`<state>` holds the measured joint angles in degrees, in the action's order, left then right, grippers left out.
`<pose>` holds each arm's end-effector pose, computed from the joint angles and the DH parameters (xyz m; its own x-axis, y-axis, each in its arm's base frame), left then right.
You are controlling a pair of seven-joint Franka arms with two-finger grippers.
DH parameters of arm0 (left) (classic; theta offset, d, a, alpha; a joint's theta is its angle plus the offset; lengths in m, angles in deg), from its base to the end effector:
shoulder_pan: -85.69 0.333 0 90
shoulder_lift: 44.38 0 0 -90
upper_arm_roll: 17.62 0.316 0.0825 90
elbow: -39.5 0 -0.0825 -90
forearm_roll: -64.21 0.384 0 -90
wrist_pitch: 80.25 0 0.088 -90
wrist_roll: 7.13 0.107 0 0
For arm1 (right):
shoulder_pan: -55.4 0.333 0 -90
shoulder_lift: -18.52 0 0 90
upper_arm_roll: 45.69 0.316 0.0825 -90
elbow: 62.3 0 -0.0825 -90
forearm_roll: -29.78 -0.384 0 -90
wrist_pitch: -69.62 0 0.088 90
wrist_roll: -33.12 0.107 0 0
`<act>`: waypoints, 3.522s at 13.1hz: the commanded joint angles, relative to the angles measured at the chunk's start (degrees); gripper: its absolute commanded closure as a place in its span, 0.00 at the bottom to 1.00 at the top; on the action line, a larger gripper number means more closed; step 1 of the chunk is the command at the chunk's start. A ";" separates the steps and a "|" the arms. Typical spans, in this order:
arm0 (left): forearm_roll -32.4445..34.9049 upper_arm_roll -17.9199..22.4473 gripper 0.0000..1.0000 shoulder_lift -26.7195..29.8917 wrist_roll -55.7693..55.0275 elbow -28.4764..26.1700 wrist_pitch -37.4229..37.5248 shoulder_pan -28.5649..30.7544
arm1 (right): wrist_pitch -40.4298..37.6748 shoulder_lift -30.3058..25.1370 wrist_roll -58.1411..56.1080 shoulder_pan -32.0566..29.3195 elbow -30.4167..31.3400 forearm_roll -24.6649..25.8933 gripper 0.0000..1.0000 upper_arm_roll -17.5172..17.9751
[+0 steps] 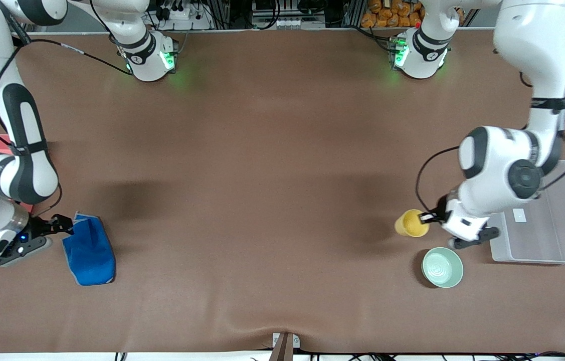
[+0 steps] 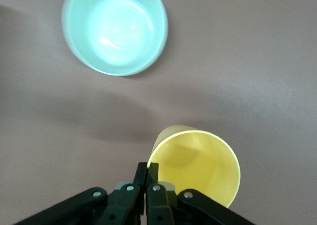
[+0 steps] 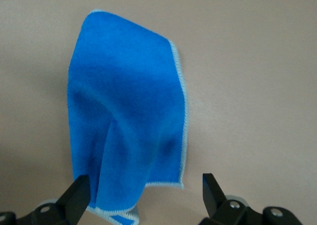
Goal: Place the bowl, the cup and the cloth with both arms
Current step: 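Carry the yellow cup into the clear tray with the left gripper, then lower the cup into the tray and open the left gripper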
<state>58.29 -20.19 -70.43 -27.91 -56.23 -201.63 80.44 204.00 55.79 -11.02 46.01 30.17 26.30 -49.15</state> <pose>0.6637 -0.0926 0.3415 0.9593 0.2785 -0.0474 0.2819 -0.9546 0.0967 0.6854 -0.1495 0.2536 0.8655 0.4966 0.0661 0.4942 -0.8679 0.0500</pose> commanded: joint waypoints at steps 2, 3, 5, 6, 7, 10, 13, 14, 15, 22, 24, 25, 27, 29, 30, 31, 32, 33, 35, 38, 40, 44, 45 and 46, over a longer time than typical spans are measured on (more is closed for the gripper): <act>-0.50 0.46 1.00 3.11 10.81 2.21 8.44 7.68 | -0.62 0.87 -1.92 -0.36 1.04 -4.77 0.00 1.35; -0.50 1.59 1.00 3.64 15.46 2.21 9.14 9.44 | -0.53 1.13 -2.09 -0.62 1.13 -5.05 0.00 1.35; 2.21 6.06 1.00 3.21 23.90 3.61 9.67 10.69 | -0.18 2.18 -2.01 -1.15 1.05 -6.45 0.00 1.35; 3.27 7.65 1.00 2.51 26.29 5.18 9.67 11.04 | -0.26 2.53 -2.01 -1.24 1.05 -7.33 0.00 1.35; 3.89 9.49 1.00 0.32 29.27 7.03 9.67 11.13 | -0.18 2.63 -2.01 -1.33 1.05 -7.34 0.00 1.35; 3.28 16.44 1.00 -5.04 40.09 10.73 8.80 11.22 | -0.09 3.24 -2.01 -2.12 1.05 -7.51 0.00 1.35; 1.61 16.81 1.00 -9.80 40.82 12.67 4.33 11.75 | -0.62 3.33 -1.92 -2.82 1.13 -7.86 0.00 1.35; 1.44 16.81 1.00 -10.76 40.82 12.67 2.49 11.92 | -0.70 3.33 -1.75 -2.91 1.31 -7.86 0.00 1.35; -0.13 16.81 1.00 -11.82 40.82 12.76 0.81 11.92 | -0.79 3.33 -1.83 -2.91 1.40 -7.86 0.00 1.35; -5.86 16.46 1.00 -16.22 40.20 15.66 -4.20 11.48 | -1.58 3.50 -1.83 -3.17 2.28 -7.95 0.00 1.35; -7.79 16.46 1.00 -16.92 40.20 16.01 -4.91 11.31 | -1.67 3.50 -1.83 -3.26 2.54 -7.95 0.00 1.35; -7.97 16.46 1.00 -17.36 40.12 16.19 -5.00 11.22 | -1.85 3.50 -1.83 -3.26 2.54 -7.95 0.00 1.35; -8.32 16.28 1.00 -17.89 40.12 16.27 -6.05 11.22 | -2.37 3.50 -1.83 -3.35 2.54 -7.95 0.00 1.44; -8.23 16.28 1.00 -18.59 40.46 16.62 -6.50 11.22 | -2.29 3.50 -1.83 -3.35 2.54 -8.56 0.00 1.44; -8.23 16.28 0.89 -19.03 40.73 17.06 -6.58 11.13 | -2.37 3.50 -1.92 -3.35 2.54 -10.48 0.03 1.44; -8.23 16.37 0.75 -19.29 40.90 17.76 -6.50 11.13 | -2.37 3.42 -1.92 -3.35 2.54 -11.89 0.17 1.44; -8.15 16.45 0.66 -19.21 40.99 17.86 -6.50 11.13 | -2.37 3.50 -1.92 -3.35 2.54 -12.08 0.32 1.44; -7.80 16.54 0.58 -19.21 40.99 17.86 -6.50 11.13 | -2.37 3.42 -1.92 -3.35 2.45 -12.08 0.54 1.44; -7.27 16.63 0.48 -18.68 41.25 17.77 -6.24 11.13 | -2.37 3.42 -2.01 -3.35 2.45 -12.08 0.88 1.44; -4.65 17.25 0.45 -17.37 42.92 17.86 -2.21 11.22 | -2.37 3.42 -4.80 -3.70 2.45 -12.08 1.00 1.44; -1.22 17.25 0.43 -15.09 42.93 17.94 0.70 11.13 | -2.37 3.42 -5.44 -3.70 2.36 -12.17 1.00 1.44; -0.59 16.99 0.38 -11.93 42.40 17.86 4.75 10.08 | -2.64 3.24 -5.08 -3.52 2.45 -17.24 1.00 1.53; -0.85 16.98 0.37 -11.04 42.05 17.86 5.80 9.29 | -4.55 3.15 -5.08 -3.52 2.36 -20.05 1.00 1.53; -1.03 16.98 0.37 -10.77 41.44 17.86 6.94 8.59 | -6.83 2.98 -4.91 -3.44 2.19 -22.86 1.00 1.44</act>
<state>56.50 -3.41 -83.40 14.23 -37.63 -197.27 90.57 200.49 59.40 -14.88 43.39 32.69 8.46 -48.39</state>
